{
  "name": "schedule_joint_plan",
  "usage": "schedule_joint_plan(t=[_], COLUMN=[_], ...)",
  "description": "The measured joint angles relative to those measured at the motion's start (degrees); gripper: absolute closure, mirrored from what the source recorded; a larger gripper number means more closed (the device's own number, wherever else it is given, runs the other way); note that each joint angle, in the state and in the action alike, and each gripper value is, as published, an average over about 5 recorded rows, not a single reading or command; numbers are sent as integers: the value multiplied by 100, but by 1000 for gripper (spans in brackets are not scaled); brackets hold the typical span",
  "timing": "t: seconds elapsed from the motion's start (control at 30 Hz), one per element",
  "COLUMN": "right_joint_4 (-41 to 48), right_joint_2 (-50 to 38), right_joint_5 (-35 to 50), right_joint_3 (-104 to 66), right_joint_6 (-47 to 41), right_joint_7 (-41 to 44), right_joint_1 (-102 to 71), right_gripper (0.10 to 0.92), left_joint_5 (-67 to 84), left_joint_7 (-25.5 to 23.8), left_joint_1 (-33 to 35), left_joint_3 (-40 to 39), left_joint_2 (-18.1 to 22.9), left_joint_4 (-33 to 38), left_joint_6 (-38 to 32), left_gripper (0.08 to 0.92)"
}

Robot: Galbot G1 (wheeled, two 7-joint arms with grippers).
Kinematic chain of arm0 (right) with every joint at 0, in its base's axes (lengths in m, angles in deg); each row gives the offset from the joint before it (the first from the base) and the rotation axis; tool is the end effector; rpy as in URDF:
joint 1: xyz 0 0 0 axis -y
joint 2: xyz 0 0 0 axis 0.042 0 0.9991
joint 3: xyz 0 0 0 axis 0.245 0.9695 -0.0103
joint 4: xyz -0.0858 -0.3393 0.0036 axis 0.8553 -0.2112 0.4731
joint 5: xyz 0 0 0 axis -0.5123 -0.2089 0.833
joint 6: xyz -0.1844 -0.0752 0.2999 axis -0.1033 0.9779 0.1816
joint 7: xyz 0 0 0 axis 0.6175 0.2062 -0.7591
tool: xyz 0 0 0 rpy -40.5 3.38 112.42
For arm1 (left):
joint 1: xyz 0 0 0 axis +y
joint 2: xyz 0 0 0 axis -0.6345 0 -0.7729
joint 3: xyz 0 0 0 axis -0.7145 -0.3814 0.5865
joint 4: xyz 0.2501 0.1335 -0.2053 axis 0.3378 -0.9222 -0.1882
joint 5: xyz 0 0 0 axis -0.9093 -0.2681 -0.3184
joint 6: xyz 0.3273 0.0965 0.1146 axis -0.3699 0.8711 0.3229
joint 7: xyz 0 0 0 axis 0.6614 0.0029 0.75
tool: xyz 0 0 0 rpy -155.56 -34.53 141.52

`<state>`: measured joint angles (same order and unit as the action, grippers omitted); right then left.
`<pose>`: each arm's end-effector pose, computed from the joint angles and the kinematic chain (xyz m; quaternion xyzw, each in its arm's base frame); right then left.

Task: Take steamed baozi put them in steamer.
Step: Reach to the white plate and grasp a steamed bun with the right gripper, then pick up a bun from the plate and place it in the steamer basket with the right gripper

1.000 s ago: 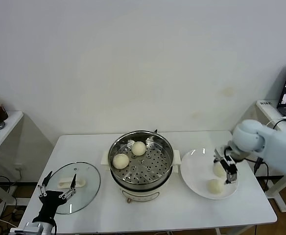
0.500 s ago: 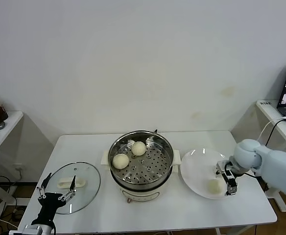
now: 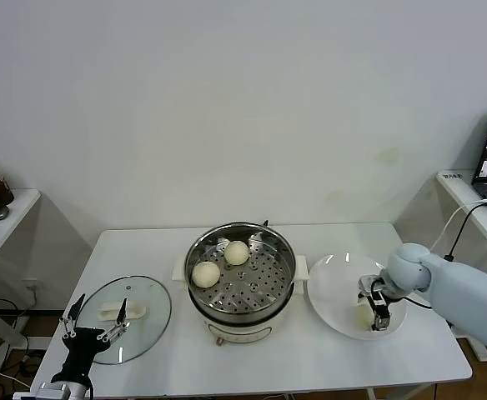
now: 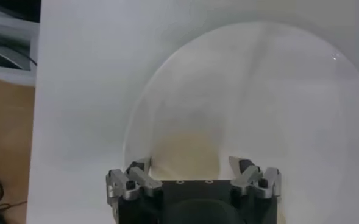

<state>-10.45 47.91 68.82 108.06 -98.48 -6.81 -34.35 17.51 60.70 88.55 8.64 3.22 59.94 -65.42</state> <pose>0.4586 -0.1465 -0.2464 0.5169 -0.4976 0.5467 0.4318 0.1512 0.1310 -0.3217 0.0070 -0.9925 -0.1209 0.0159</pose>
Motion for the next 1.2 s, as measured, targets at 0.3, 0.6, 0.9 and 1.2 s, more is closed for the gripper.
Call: schedule_joint_plan(t=[0.3, 0.6, 0.9, 1.2], right_joint_4=[20, -3, -16, -358], right_joint_2=[24, -17, 308, 1128], right_joint_5=[42, 338, 1037, 1837], right_joint_3=[-13, 113, 488, 1171], right_joint_6=[-30, 149, 557, 956], right_joint_7=[60, 439, 941, 943], right_joint_1=[50, 765, 2377, 3706], right_gripper=[489, 499, 532, 533], left_joint_5=[7, 54, 98, 100], left_joint_7=[0, -1, -3, -3], left_joint_1=[-13, -61, -145, -131], left_joint_3=[0, 7, -20, 56], left_joint_2=[4, -45, -79, -105], left_joint_4=[7, 13, 14, 43], left_joint_6=[-1, -1, 0, 1], left_gripper=[177, 177, 177, 177])
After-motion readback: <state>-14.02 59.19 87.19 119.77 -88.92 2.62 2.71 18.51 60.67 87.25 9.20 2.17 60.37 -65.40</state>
